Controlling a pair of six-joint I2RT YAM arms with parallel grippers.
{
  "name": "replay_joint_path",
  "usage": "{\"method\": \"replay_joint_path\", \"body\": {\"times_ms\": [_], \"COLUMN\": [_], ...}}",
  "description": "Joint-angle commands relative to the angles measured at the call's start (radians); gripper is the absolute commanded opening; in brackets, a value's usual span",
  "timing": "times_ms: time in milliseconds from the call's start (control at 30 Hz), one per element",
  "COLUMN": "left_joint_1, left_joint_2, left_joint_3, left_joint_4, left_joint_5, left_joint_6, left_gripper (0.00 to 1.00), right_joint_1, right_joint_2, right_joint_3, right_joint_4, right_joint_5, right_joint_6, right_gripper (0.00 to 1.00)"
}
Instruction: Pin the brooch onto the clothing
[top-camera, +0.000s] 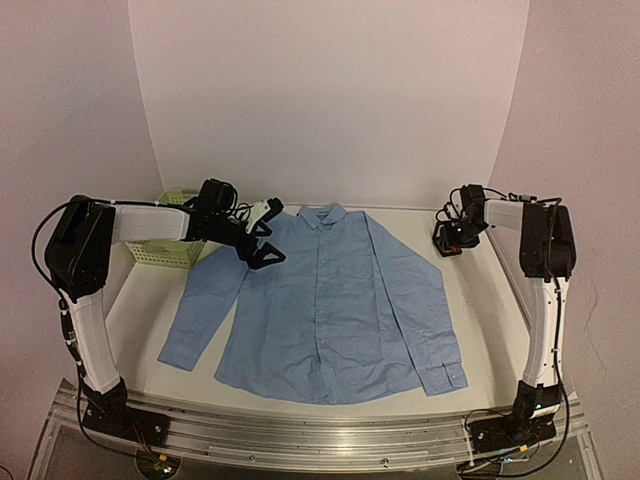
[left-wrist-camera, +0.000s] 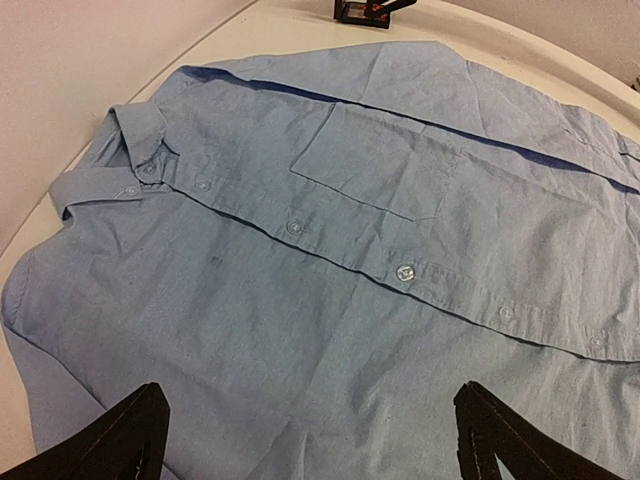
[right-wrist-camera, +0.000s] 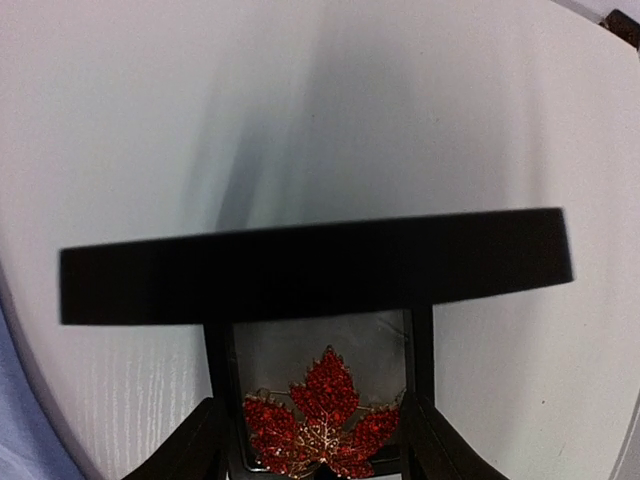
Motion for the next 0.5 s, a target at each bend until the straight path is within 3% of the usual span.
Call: {"method": "replay_joint_path", "body": {"times_ms": [0,267,467], "left_joint_1": [-0.004,-0.004,-0.004], "left_joint_2": [-0.007,-0.011,-0.01], "left_joint_3": [0.018,0.015,0.014], "left_joint_4": [0.001,-0.001,0.001], "left_joint_5": [-0.003,-0.007,-0.006], "left_joint_6": [0.009,0.014,0.014], "left_gripper": [0.99,0.99,0.99], "right_joint_1": [-0.002,-0.002,-0.002], "right_joint_2": [0.042,0.056,0.039], "right_joint_3": [0.033,0.039,0.049], "right_joint_4": [-0.012,-0.012,-0.013], "right_joint_5": [0.011,0.006,-0.003], "right_joint_6": [-0.004,-0.002,0.01], "right_gripper": [0.57,0.38,0.31]}}
